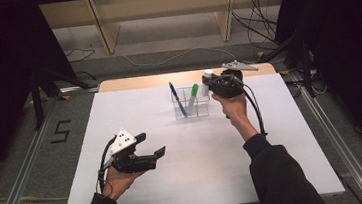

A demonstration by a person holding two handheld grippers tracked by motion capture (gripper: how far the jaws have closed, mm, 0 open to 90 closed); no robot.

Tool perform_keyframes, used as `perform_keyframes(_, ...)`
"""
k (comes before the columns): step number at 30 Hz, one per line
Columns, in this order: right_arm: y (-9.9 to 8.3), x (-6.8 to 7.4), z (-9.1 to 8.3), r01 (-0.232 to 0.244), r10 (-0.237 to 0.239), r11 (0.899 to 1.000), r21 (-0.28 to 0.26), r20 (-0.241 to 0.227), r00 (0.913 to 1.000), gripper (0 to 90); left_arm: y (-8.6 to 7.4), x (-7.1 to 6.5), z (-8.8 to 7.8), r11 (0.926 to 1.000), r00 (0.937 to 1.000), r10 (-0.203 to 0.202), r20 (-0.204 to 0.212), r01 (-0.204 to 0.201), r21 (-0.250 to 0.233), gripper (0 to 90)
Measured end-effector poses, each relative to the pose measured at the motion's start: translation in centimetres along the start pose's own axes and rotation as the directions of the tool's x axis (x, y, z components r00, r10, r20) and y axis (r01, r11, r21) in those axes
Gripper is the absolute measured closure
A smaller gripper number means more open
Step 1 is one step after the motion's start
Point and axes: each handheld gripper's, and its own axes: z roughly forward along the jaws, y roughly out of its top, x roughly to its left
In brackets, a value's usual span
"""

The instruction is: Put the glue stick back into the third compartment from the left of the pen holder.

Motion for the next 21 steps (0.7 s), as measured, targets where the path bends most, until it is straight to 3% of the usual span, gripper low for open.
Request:
perform_keyframes(10, -0.4, -0.3, 1.6, -0.003, 0.001, 1.0, 0.028, 0.042, 0.9991, 67.4, -0.1, 0.0, -0.1, 1.0, 1.0, -0.003, -0.002, 0.003, 0.0, 15.1)
perform_keyframes(21, -1.0, -0.4, 2.5, -0.009, 0.005, 0.998, 0.059, 0.058, 0.9983, 67.3, -0.1, 0.0, 0.0, 1.0, 1.0, -0.003, -0.001, 0.003, 0.005, 15.1)
